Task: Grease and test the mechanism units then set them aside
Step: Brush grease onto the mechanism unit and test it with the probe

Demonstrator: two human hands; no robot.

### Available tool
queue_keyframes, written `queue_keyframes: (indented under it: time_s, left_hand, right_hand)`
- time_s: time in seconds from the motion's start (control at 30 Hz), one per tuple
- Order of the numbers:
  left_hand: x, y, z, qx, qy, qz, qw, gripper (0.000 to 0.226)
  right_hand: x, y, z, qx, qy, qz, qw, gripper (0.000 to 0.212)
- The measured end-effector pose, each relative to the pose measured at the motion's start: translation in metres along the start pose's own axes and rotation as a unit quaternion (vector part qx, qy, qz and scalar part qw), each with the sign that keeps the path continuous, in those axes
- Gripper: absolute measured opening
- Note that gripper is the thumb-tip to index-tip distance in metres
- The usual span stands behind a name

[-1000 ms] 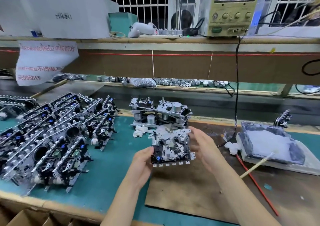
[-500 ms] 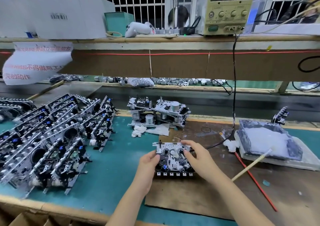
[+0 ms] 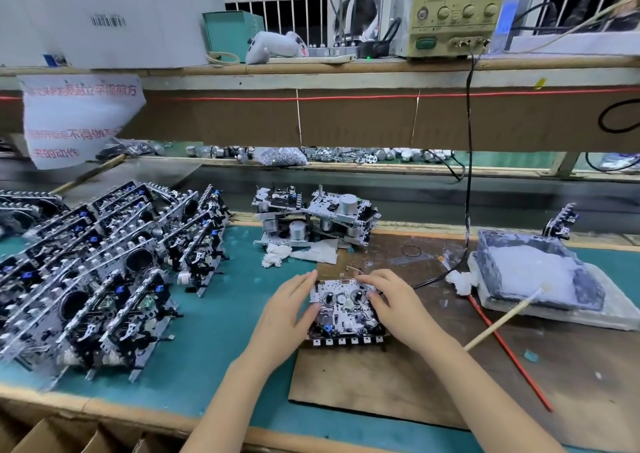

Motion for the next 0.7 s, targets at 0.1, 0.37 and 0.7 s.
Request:
queue_keyframes:
  time_s: [0.1,0.37,0.7]
  left_hand:
    - [0.005,-0.0005,-0.0019,0.062,0.008,0.062,0.996,0.063]
    - [0.0073,-0.0009,-0.003,0.161,-0.001,0.0,0.987,0.12]
    - [0.0071,0.0061,-0.0055,0.121,-0.014,0.024,0.992,0.121]
  right_hand:
    - [-0.0018,0.0003,-0.0005,-0.001,-0.005,0.013,1.0,0.035]
    - [-0.0012,0.0021,-0.0034,0.004,-0.008,-0.012,1.0,0.036]
    - [0.0036,0.0004,-0.0017,-0.016,-0.024,-0.04,0.999,0.034]
Point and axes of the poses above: each hand's wrist, its own z-axis away from the middle knuckle, its own y-axis out of the palm, x = y × z, the point moved 5 cm from there along -z, towards the middle knuckle, and after that the axes turned 11 degrees about x, right-handed, at the moved point
